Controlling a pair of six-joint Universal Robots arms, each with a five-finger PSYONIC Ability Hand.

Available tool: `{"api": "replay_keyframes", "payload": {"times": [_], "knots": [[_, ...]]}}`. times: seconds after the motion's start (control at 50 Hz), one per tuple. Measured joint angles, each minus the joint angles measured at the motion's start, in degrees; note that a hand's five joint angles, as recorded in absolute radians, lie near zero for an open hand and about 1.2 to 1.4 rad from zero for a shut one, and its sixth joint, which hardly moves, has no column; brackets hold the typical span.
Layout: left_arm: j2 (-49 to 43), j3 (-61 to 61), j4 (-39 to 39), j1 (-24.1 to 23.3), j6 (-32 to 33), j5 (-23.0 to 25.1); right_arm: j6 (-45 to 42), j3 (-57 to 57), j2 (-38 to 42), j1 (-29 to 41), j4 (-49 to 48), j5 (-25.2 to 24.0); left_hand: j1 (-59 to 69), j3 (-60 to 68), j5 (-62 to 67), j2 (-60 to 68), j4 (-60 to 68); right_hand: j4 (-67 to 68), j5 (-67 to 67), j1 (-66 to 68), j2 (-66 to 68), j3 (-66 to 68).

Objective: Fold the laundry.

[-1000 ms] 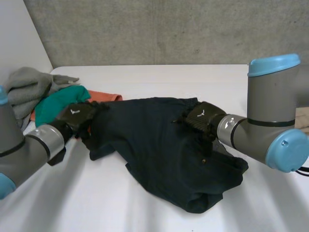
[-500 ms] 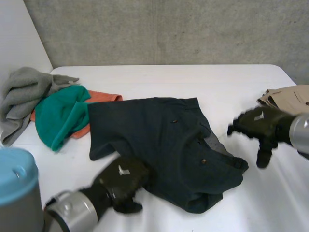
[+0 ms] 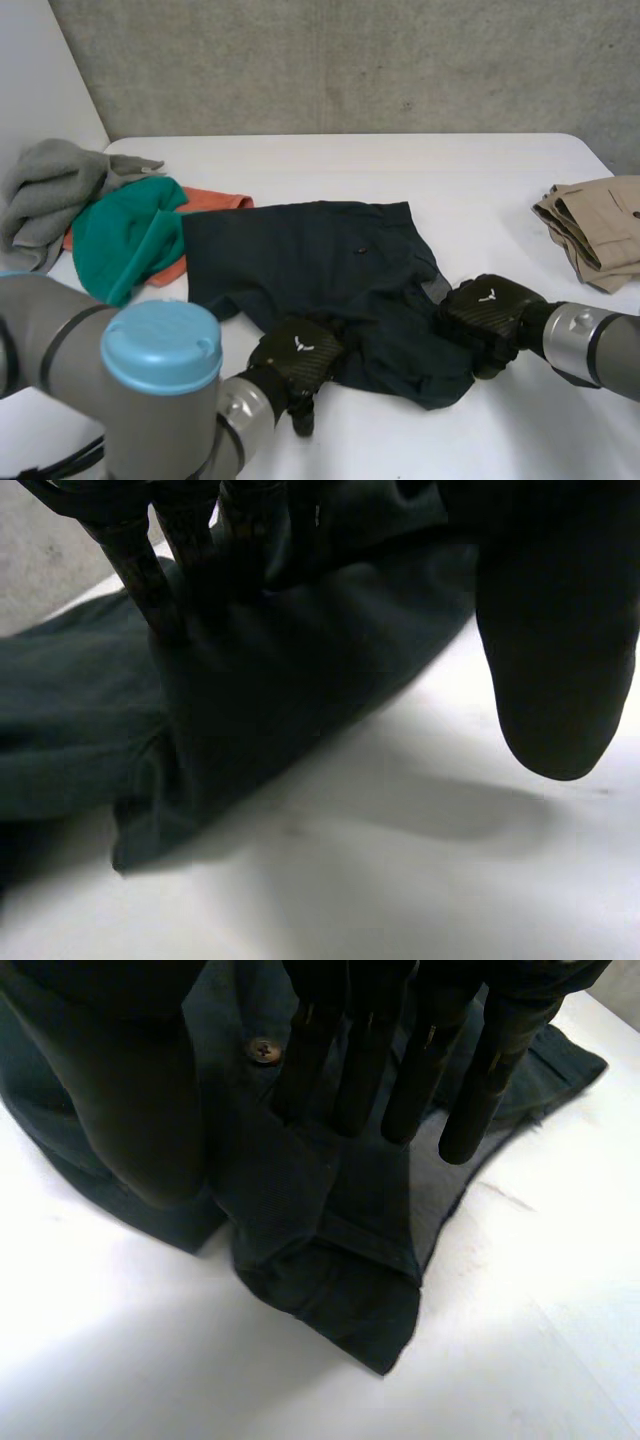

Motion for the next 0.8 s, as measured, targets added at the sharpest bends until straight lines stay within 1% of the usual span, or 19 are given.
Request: {"api": "replay_keyframes", "payload": {"times": [0.06,0.14,0.16,0.18,0.2,0.22,0.24,0.3,0.32,0.36,0.38,0.52,0.54,0.56,0.62,0.64,0.66,0.68,0.8], "knots": [[-2.42,2.46,0.83,-0.39,2.28,-0.08,1.68,-0.48,1.15,0.87,-2.04,2.13,1.00,0.79,1.04,0.87,0.99,2.30,2.33,1.77,2.20,2.36],[-5.10,5.05,1.27,-0.93,4.23,0.01,3.00,-0.77,1.93,1.56,-3.46,3.66,4.37,3.72,4.62,4.04,4.65,5.98,6.02,4.65,6.06,6.01],[-6.13,6.04,1.36,-1.10,4.81,0.03,3.40,-0.83,2.11,1.77,-3.85,4.14,5.22,4.52,5.46,5.01,5.53,9.27,9.32,7.25,9.11,9.25],[-6.70,6.61,1.42,-1.19,5.10,0.03,3.58,-0.85,2.18,1.86,-4.01,4.36,8.29,7.79,8.37,7.97,8.46,9.98,10.06,7.78,10.25,10.35],[-7.33,7.24,1.47,-1.27,5.41,0.03,3.71,-0.87,2.22,1.92,-4.14,4.54,8.29,7.79,8.37,7.97,8.46,13.81,13.61,9.61,13.73,13.74],[-8.17,8.14,1.54,-1.36,5.83,0.02,3.95,-0.89,2.27,2.04,-4.35,4.88,11.54,10.70,11.44,11.08,11.44,17.46,17.49,11.82,17.32,17.33],[-8.35,8.34,1.56,-1.38,5.92,0.02,3.99,-0.89,2.28,2.05,-4.38,4.93,11.54,10.70,11.44,11.08,11.44,18.19,18.20,12.21,18.28,18.09],[-10.15,10.64,1.90,-1.45,6.97,-0.01,4.68,-0.92,2.16,2.18,-4.77,5.56,21.10,20.32,20.41,20.46,20.53,24.33,24.06,16.85,24.02,24.04],[-10.79,11.58,2.20,-1.43,7.44,-0.03,5.01,-0.92,2.07,2.20,-4.89,5.73,24.10,23.24,23.66,23.42,23.87,25.22,24.88,17.14,24.59,24.87],[-10.90,11.75,2.26,-1.43,7.52,-0.03,5.25,-0.92,2.00,2.21,-4.98,5.84,24.10,23.24,23.66,23.42,23.87,25.35,25.00,17.13,24.63,25.01],[-11.60,13.01,2.92,-1.38,8.17,-0.03,5.85,-0.91,1.83,2.21,-5.15,6.06,26.39,26.37,26.60,26.61,26.90,25.86,25.50,17.14,24.65,25.42],[-12.98,15.16,4.75,-1.26,9.16,0.12,6.92,-0.83,1.53,2.04,-5.31,6.21,27.06,27.10,27.10,27.26,27.47,25.86,25.75,17.15,24.65,25.48],[-13.20,15.35,4.92,-1.22,9.23,0.15,6.97,-0.84,1.52,1.97,-5.31,6.20,29.11,28.90,28.94,28.95,29.33,25.86,25.75,17.15,24.66,25.48],[-13.31,15.44,5.00,-1.19,9.26,0.17,6.99,-0.84,1.52,1.95,-5.32,6.19,31.72,31.18,31.19,31.27,31.67,25.86,25.75,17.15,24.65,25.48],[-13.66,15.67,5.14,-1.01,9.34,0.18,7.09,-1.01,1.52,1.78,-5.35,6.19,43.80,43.64,42.84,43.95,43.57,25.86,25.75,17.62,24.65,25.48],[-13.75,15.75,5.14,-0.92,9.35,0.16,7.15,-1.13,1.52,1.74,-5.35,6.19,50.35,50.23,50.28,51.12,51.28,25.86,25.75,18.28,24.65,25.48],[-13.76,15.78,5.11,-0.87,9.36,0.15,7.21,-1.24,1.50,1.72,-5.33,6.19,50.35,50.23,50.28,51.12,51.28,25.86,25.75,18.28,24.65,25.48],[-13.63,15.78,4.99,-0.78,9.34,0.14,7.31,-1.50,1.40,1.71,-5.28,6.23,50.67,53.15,52.47,53.93,54.55,25.86,25.75,18.28,24.65,25.48],[-9.77,14.86,2.93,-0.22,8.80,0.20,7.89,-3.79,-0.59,1.76,-4.08,7.00,50.67,53.90,52.49,54.61,55.21,25.86,25.75,18.28,24.66,25.48]]}}
